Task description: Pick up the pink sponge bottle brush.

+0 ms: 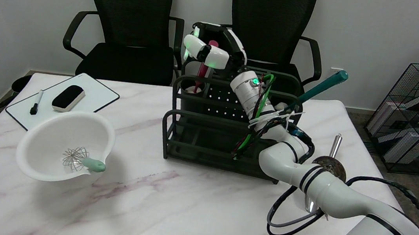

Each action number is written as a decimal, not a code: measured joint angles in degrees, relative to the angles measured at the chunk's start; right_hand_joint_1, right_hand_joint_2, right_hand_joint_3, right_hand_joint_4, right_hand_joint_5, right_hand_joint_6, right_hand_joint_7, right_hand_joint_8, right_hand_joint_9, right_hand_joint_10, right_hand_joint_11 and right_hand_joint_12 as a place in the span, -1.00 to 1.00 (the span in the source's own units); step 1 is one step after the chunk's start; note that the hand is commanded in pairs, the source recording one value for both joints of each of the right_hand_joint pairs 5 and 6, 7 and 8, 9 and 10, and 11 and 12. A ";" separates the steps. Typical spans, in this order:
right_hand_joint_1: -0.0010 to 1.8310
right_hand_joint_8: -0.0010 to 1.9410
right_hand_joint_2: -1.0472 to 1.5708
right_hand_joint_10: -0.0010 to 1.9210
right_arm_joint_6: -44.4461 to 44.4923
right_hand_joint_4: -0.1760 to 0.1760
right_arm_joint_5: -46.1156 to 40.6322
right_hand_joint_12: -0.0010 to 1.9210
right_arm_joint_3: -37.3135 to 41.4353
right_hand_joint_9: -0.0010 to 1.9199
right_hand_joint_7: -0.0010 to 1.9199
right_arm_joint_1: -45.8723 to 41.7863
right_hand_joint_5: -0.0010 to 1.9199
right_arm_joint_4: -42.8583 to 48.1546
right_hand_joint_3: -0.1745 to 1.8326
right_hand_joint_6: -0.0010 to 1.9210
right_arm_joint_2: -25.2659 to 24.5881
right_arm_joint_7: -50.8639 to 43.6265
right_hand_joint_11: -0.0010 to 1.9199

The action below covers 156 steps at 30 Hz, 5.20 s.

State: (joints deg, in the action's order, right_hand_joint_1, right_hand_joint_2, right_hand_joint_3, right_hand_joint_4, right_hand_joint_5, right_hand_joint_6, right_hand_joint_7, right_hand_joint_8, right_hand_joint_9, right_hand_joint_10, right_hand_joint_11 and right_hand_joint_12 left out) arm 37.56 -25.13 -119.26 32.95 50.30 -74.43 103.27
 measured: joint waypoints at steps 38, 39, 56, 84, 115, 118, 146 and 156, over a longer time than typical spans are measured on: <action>0.41 0.98 0.88 1.00 -2.38 0.00 -0.05 0.82 0.01 1.00 1.00 1.62 1.00 -0.25 -0.41 1.00 -0.84 -0.13 0.82; 0.41 0.98 0.89 1.00 -2.46 0.00 -0.05 0.84 0.02 1.00 1.00 1.68 1.00 -0.19 -0.41 1.00 -0.88 -0.13 0.84; 0.48 0.98 0.81 1.00 -3.77 0.00 -0.10 0.97 -0.13 1.00 1.00 3.25 1.00 0.39 -0.38 1.00 -1.53 -0.03 0.97; 0.40 0.98 0.94 1.00 -14.17 0.00 -0.68 1.00 -0.21 1.00 1.00 6.62 1.00 4.81 -0.57 1.00 1.49 6.11 1.00; 0.37 0.98 1.00 1.00 -19.20 0.00 0.17 1.00 0.14 1.00 1.00 8.30 1.00 8.40 -0.64 1.00 4.89 9.25 1.00; 0.37 0.98 1.00 1.00 -18.99 0.00 0.22 1.00 0.13 1.00 1.00 8.43 1.00 8.63 -0.64 1.00 5.12 9.34 1.00; 0.36 0.98 1.00 1.00 -14.83 0.00 0.36 1.00 6.00 1.00 1.00 4.67 1.00 20.05 -0.64 1.00 8.97 9.52 1.00; 0.36 0.98 1.00 1.00 -13.10 0.00 -0.30 1.00 9.93 1.00 1.00 -1.39 1.00 29.74 -0.67 1.00 10.67 9.51 1.00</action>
State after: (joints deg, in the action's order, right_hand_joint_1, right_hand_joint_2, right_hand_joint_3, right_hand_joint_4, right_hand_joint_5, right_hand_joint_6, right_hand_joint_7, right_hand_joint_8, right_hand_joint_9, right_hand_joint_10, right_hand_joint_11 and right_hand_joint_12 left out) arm 24.47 -25.42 -109.33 31.57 80.04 -63.76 112.78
